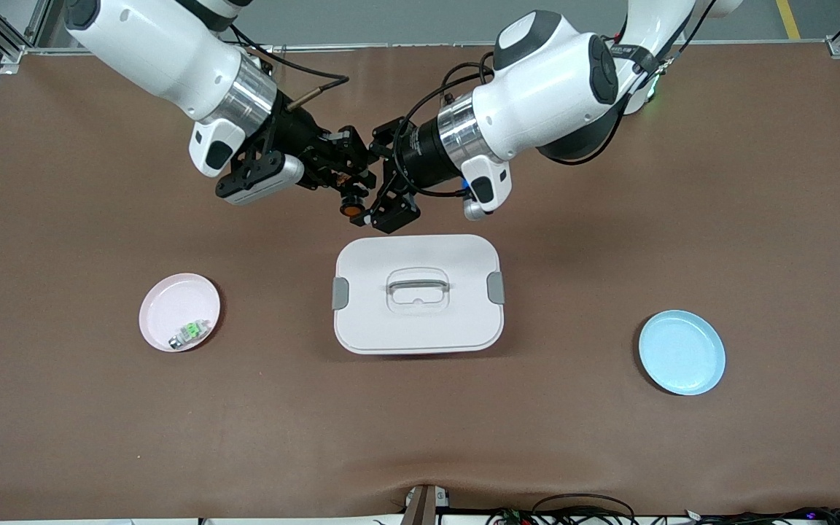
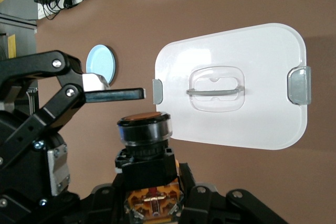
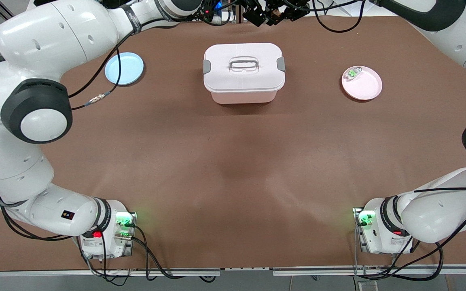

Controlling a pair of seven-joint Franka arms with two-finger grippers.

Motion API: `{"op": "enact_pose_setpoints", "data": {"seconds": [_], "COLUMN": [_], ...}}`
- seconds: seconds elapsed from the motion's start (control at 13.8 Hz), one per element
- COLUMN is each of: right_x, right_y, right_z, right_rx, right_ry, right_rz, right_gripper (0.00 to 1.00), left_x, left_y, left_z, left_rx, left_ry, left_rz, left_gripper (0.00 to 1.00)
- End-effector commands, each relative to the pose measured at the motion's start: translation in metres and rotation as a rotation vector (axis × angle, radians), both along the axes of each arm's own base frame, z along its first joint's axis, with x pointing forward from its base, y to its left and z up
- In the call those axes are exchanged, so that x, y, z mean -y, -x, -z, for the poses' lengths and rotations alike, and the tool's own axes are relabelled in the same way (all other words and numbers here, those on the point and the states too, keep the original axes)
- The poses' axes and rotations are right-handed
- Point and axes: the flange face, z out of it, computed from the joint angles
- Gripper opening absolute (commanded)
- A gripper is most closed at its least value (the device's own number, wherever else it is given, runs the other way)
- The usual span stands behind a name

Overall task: Transfer orange switch to right arm and place
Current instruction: 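Close the right gripper on the orange switch beside the left gripper, then open the left gripper and withdraw while the right gripper carries the switch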

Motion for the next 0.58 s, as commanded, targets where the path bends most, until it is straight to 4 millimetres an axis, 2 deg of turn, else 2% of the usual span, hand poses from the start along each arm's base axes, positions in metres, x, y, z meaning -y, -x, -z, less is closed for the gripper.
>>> {"op": "enact_pose_setpoints", "data": {"seconds": [0.0, 0.14, 0.29, 0.51], "right_x": [0.014, 0.034, 0.063, 0.107], "right_y": [-0.011, -0.021, -0.035, -0.05], "right_z": [0.001, 0.009, 0.026, 0.042], "right_rx": [0.057, 0.117, 0.175, 0.238], "right_ry": [0.029, 0.075, 0.183, 0.337], "right_rz": [-0.086, -0.209, -0.364, -0.583], "right_gripper": [0.0, 0.0, 0.0, 0.0], "left_x": [-0.01, -0.021, -0.022, -0.044], "left_y": [0.001, -0.004, -0.004, -0.018], "left_z": [-0.007, -0.007, 0.001, 0.019], "left_rx": [-0.008, -0.004, -0.009, -0.005], "left_ry": [-0.02, -0.058, -0.088, -0.129], "left_rz": [0.006, 0.02, 0.037, 0.035], "left_gripper": [1.0, 1.0, 1.0, 1.0]}}
